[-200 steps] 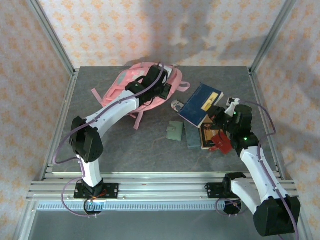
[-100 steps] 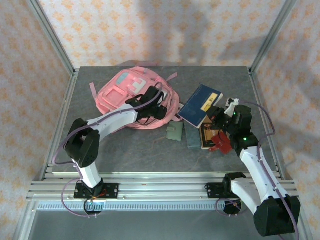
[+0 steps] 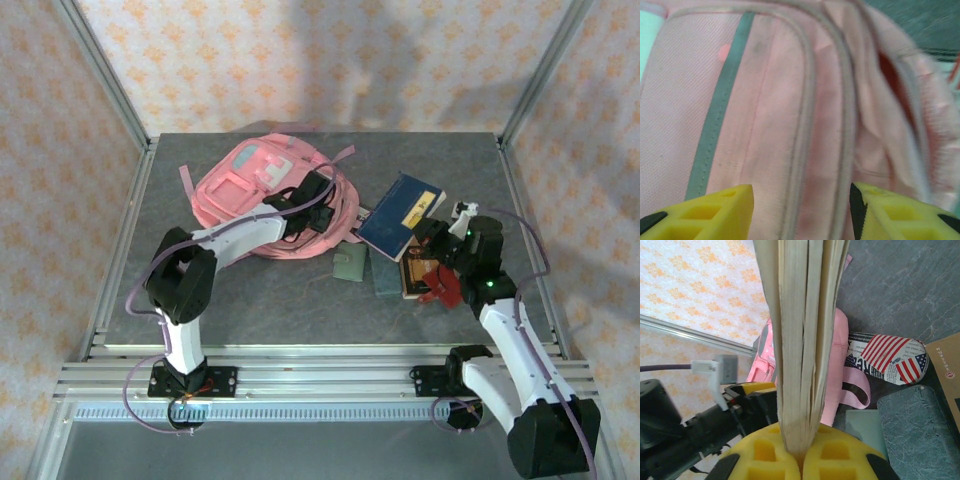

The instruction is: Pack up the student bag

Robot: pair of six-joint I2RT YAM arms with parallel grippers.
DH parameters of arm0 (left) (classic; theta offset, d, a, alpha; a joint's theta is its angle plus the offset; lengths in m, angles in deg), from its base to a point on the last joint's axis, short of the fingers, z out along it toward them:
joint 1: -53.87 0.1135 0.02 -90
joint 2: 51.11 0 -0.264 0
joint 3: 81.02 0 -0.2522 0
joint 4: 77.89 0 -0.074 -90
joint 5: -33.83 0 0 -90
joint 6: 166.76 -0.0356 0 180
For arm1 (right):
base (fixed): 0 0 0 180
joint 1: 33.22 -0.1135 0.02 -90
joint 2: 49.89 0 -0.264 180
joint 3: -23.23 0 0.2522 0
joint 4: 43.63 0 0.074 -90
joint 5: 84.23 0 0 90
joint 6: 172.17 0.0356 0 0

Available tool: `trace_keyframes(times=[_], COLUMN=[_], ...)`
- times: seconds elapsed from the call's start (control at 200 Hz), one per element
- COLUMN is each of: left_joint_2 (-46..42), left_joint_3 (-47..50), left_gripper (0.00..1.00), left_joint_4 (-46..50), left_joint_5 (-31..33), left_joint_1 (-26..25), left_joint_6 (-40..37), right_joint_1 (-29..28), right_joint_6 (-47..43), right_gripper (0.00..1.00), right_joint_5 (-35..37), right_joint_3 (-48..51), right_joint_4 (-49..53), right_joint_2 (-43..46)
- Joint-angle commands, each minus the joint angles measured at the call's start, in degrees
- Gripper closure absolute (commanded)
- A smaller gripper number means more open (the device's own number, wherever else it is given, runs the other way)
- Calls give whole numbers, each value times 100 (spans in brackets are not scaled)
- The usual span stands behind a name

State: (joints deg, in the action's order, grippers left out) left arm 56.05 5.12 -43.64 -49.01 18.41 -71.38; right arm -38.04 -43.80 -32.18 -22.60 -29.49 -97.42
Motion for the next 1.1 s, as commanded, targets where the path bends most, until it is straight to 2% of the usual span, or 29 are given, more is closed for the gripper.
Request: trace_keyframes(times=[0.0,0.14,0.325,0.375,0.425,0.445,0.591,0.801,1.096], left_joint_2=[129,433,827,905,947,960,775,-23,-867], left_joint_3=[148,220,204,205,205,192,55,-453,-1043], left_gripper=[45,48,47,64,92,100,100,100,100], left_joint_4=[-316,-497,-657,-701,-739,-727,-598,-123,221], left_joint_5=[788,1252,1651,1732,1783,1789,1711,1556,698], left_joint_1=[-48,-48,-48,-40,-40,-40,-31,171,763], left_joint_6=[-204,-226,-336,-386,-423,-424,-493,-730,-776], right_joint_1=[-34,-36,-33,-33,-37,-36,-45,-178,-781], right_joint_6=[-5,30,39,39,39,39,61,114,397], right_gripper=[100,100,100,100,100,100,100,100,100], right_joint_5=[-29,-52,-71,-72,-72,-65,-124,-168,-78], right_joint_3=[17,39,64,70,85,87,140,64,-229], right_joint_4=[-278,-337,-346,-341,-338,-329,-355,-507,-1187], right_joint_2=[113,103,112,121,134,130,92,-109,-729])
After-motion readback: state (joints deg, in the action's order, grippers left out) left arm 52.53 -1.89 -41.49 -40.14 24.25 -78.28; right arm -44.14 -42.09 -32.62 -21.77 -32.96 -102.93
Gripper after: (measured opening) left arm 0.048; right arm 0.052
